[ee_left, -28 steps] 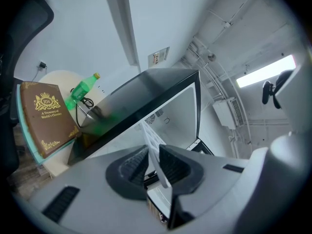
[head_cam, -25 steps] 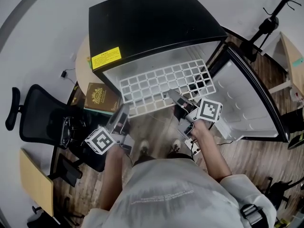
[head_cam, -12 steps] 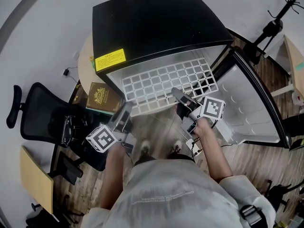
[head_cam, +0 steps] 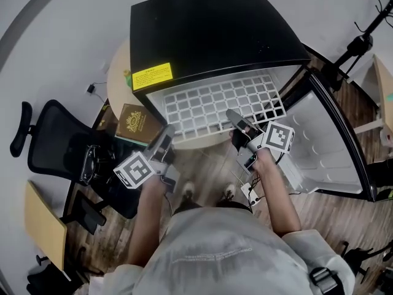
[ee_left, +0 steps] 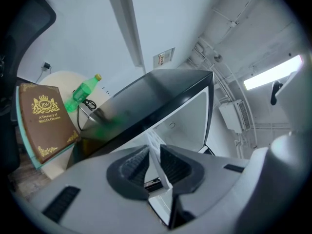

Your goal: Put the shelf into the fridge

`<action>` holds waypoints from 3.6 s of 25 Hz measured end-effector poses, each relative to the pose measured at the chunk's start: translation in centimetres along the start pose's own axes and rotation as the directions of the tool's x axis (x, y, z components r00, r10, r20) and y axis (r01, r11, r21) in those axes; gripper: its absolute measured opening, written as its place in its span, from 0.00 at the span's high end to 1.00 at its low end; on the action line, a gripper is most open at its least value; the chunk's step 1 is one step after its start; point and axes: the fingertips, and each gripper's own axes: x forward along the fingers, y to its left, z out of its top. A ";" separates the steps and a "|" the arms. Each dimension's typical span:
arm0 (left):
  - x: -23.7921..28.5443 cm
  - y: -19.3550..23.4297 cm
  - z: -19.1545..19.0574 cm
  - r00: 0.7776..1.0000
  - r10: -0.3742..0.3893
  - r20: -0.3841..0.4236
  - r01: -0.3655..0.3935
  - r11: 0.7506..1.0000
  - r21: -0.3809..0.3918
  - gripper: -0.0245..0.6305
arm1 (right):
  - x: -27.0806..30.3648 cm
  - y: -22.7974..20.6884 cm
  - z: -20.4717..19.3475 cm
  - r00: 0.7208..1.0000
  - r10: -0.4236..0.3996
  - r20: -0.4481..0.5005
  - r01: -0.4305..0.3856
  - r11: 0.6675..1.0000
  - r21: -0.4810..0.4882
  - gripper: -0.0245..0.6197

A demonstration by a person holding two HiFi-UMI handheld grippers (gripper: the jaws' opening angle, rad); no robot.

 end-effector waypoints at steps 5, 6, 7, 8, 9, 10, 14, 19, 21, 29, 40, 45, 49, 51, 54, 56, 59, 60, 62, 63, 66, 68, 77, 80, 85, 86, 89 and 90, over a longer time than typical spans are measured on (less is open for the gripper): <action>0.1 -0.5 0.1 0.995 -0.057 0.083 0.064 0.994 -0.089 0.85 | 0.1 0.2 0.0 1.000 0.015 0.004 -0.015 1.000 -0.019 0.86; 0.2 -0.7 0.2 0.993 -0.066 0.096 0.075 0.993 -0.086 0.85 | 0.1 0.2 0.0 1.000 0.017 0.006 -0.016 1.000 -0.022 0.86; 0.2 -0.7 0.1 0.992 -0.070 0.104 0.078 0.994 -0.076 0.85 | 0.1 0.2 0.0 1.000 0.020 0.009 -0.020 0.999 -0.025 0.86; 0.1 -0.7 0.0 0.992 -0.068 0.107 0.075 0.995 -0.061 0.85 | 0.1 0.3 0.0 1.000 0.025 0.013 -0.025 0.999 -0.026 0.85; 0.0 -0.7 -0.1 0.993 -0.063 0.104 0.068 0.997 -0.042 0.85 | 0.1 0.4 -0.1 0.999 0.029 0.017 -0.028 0.999 -0.028 0.85; -0.3 -0.6 -0.4 0.994 -0.056 0.098 0.058 0.998 -0.016 0.84 | 0.0 0.6 -0.3 0.999 0.032 0.016 -0.032 0.999 -0.038 0.85; -0.9 -0.9 -2.6 0.996 -0.064 0.060 0.062 0.997 0.043 0.81 | -0.9 1.1 -1.3 0.999 0.045 -0.016 -0.046 0.993 -0.109 0.78; -0.5 -2.1 -6.0 0.993 -0.102 0.052 0.100 0.994 0.037 0.80 | -3.4 0.9 -2.0 0.998 0.056 -0.037 -0.060 0.990 -0.129 0.78; 0.0 -2.9 -6.6 0.992 -0.109 0.066 0.106 0.993 0.044 0.80 | -3.8 0.8 -2.2 0.997 0.050 -0.056 -0.057 0.989 -0.139 0.78; 0.8 -3.5 -6.2 0.985 -0.050 0.166 0.043 0.998 0.044 0.85 | -4.0 0.9 -1.9 0.994 0.024 -0.109 -0.038 0.991 -0.126 0.79; 1.4 -3.8 -5.4 0.984 -0.047 0.171 0.038 0.998 0.055 0.85 | -3.2 1.3 -1.0 0.993 0.050 -0.109 -0.064 0.990 -0.128 0.79; 2.2 -3.1 -4.3 0.989 -0.036 0.147 0.028 0.998 0.054 0.85 | -2.1 0.8 -0.1 0.995 0.023 -0.097 -0.034 0.992 -0.119 0.79; 2.9 -2.9 -3.9 0.989 -0.043 0.140 0.035 0.998 0.058 0.85 | -1.7 0.0 0.2 0.996 -0.016 -0.088 0.007 0.994 -0.105 0.79; 3.3 -2.7 -3.7 0.989 -0.042 0.141 0.035 0.998 0.053 0.85 | -1.3 -0.1 0.5 0.996 -0.009 -0.089 -0.001 0.994 -0.113 0.79; 3.7 -2.3 -3.3 0.989 -0.029 0.142 0.024 0.999 0.039 0.85 | -1.0 -0.7 0.7 0.995 -0.045 -0.091 0.035 0.994 -0.102 0.79; 4.1 -2.3 -2.9 0.989 -0.031 0.144 0.027 0.999 0.034 0.85 | -0.3 -0.3 1.1 0.995 -0.008 -0.095 -0.003 0.993 -0.117 0.79; 4.6 -1.9 -2.7 0.989 -0.019 0.148 0.019 1.000 0.005 0.85 | 0.3 -0.6 1.5 0.995 -0.015 -0.101 0.003 0.993 -0.114 0.79; 4.8 -1.9 -2.6 0.989 -0.016 0.148 0.016 1.000 -0.002 0.85 | 0.5 -0.6 1.6 0.995 -0.009 -0.102 -0.003 0.993 -0.115 0.79; 5.2 -1.8 -2.2 0.989 -0.009 0.151 0.009 1.000 0.001 0.85 | 1.0 -0.7 1.9 0.995 -0.004 -0.102 -0.007 0.993 -0.116 0.79; 5.4 -1.7 -2.0 0.988 -0.005 0.153 0.004 1.000 0.005 0.85 | 1.2 -0.7 2.0 0.995 -0.006 -0.102 -0.006 0.993 -0.117 0.79; 5.8 -1.4 -1.4 0.987 0.013 0.160 -0.013 1.000 0.005 0.85 | 1.8 -1.0 2.4 0.995 -0.009 -0.103 -0.003 0.993 -0.119 0.79; 6.1 -1.3 -1.1 0.987 0.019 0.162 -0.020 1.000 0.005 0.85 | 2.2 -1.1 2.7 0.995 -0.009 -0.104 -0.004 0.993 -0.119 0.79; 7.2 -0.7 -0.3 0.986 0.021 0.168 -0.017 0.999 -0.028 0.85 | 3.2 -1.6 3.5 0.995 -0.012 -0.099 0.000 0.993 -0.114 0.79; 7.5 -0.4 -0.1 0.984 0.034 0.178 -0.025 0.999 -0.048 0.85 | 3.7 -1.7 3.7 0.995 -0.005 -0.097 -0.007 0.992 -0.123 0.79; 7.8 -0.2 0.2 0.980 0.055 0.192 -0.041 0.996 -0.076 0.85 | 4.1 -1.9 3.8 0.995 -0.010 -0.095 -0.002 0.992 -0.125 0.79; 7.9 -0.2 0.3 0.980 0.057 0.193 -0.043 0.996 -0.077 0.85 | 4.2 -1.9 3.9 0.995 -0.011 -0.095 -0.001 0.992 -0.126 0.79; 8.1 -0.1 0.4 0.979 0.062 0.193 -0.047 0.996 -0.078 0.85 | 4.4 -1.9 4.1 0.996 -0.013 -0.093 0.001 0.992 -0.128 0.79; 8.2 0.0 0.4 0.979 0.062 0.193 -0.048 0.996 -0.078 0.85 | 4.4 -2.0 4.1 0.996 -0.013 -0.091 0.001 0.992 -0.129 0.79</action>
